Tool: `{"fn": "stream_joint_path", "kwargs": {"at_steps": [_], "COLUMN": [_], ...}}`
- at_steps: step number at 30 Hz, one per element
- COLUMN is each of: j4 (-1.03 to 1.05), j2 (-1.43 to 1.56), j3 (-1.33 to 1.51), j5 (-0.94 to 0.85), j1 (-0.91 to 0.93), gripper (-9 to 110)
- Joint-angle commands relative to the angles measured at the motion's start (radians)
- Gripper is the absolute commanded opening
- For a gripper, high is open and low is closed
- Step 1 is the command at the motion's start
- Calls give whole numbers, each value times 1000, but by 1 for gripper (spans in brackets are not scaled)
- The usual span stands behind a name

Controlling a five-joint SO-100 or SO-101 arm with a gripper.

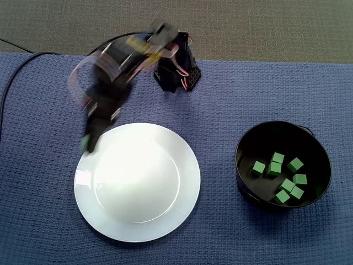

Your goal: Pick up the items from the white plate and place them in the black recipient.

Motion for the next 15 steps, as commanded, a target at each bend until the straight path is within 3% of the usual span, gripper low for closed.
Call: {"fn": "stream_joint_path", "kwargs": {"at_steps": [1, 5, 8, 11, 15], "j4": [-83, -218, -224, -153, -149], "j2": [416, 554, 479, 253, -48], "j3": [98, 224, 215, 126, 153], "j5": [107, 106, 106, 81, 91], "j1": [-299, -709, -976, -1126, -1192], "gripper": [0, 0, 0, 0, 0]}}
